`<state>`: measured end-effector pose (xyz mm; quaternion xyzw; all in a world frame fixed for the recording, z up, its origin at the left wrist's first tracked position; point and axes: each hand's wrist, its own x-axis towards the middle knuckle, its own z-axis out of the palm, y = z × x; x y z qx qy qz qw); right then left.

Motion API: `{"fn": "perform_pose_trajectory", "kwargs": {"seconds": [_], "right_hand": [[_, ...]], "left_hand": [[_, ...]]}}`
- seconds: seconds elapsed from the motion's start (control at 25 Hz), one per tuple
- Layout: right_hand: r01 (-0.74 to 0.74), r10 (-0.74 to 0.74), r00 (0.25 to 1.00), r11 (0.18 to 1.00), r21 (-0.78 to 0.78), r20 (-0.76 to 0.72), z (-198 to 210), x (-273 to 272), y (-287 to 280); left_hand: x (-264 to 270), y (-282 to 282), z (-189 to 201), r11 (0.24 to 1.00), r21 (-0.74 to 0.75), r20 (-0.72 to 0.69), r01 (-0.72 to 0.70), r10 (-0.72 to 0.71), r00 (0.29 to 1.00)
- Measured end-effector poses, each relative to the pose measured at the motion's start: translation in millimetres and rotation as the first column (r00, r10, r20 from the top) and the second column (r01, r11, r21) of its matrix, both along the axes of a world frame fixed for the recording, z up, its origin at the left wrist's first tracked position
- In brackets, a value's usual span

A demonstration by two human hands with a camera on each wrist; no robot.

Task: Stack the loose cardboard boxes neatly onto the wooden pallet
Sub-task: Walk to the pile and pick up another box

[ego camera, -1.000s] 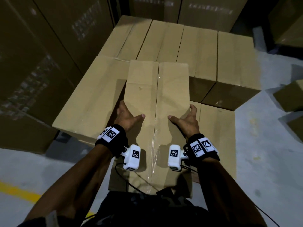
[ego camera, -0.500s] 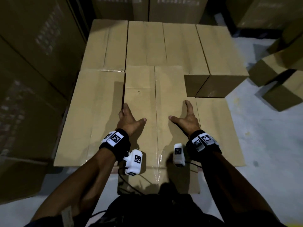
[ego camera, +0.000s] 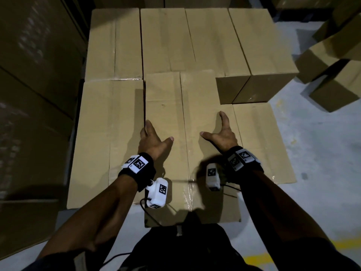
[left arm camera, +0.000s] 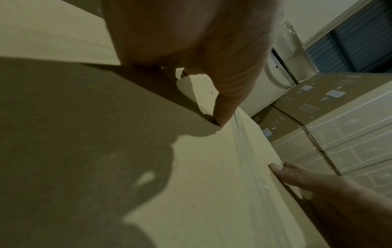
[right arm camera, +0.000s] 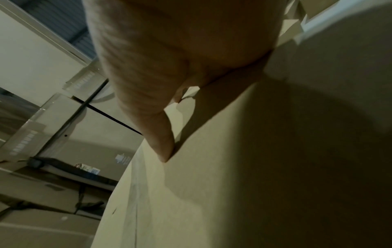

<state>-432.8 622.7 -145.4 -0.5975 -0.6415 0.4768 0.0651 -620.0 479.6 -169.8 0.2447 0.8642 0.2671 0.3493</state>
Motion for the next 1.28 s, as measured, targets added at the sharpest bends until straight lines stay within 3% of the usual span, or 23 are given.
{"fn": "perform_pose_trajectory", "kwargs": {"seconds": [0.32,0.72,0.96,1.28], "right_hand": [[-0.052,0.051,0.998,0.996,-0.066,-0.019,-46.4,-18.3,22.2],[-0.054,0.047,0.989,0.997,-0.047,-0.141,-82.2,-34.9,38.7],[-0.063,0.059,0.992,0.997,-0.037,-0.111,-95.6,-36.4,43.7],[-0.088,0.088,0.996,0.996,-0.001,-0.028,-123.6,-45.7,42.8]], "left_hand": [[-7.9,9.7,-38.4,0.993,-0.009,-0.042,-0.118,0.118,0.992],[-23.6,25.6,-69.8,0.99,-0.003,-0.086,-0.139,0.138,0.987],[-19.6,28.5,-74.3,0.995,-0.05,-0.178,-0.081,0.071,0.981],[-23.8,26.2,-92.8,0.966,-0.247,-0.302,0.08,-0.155,0.941]]}}
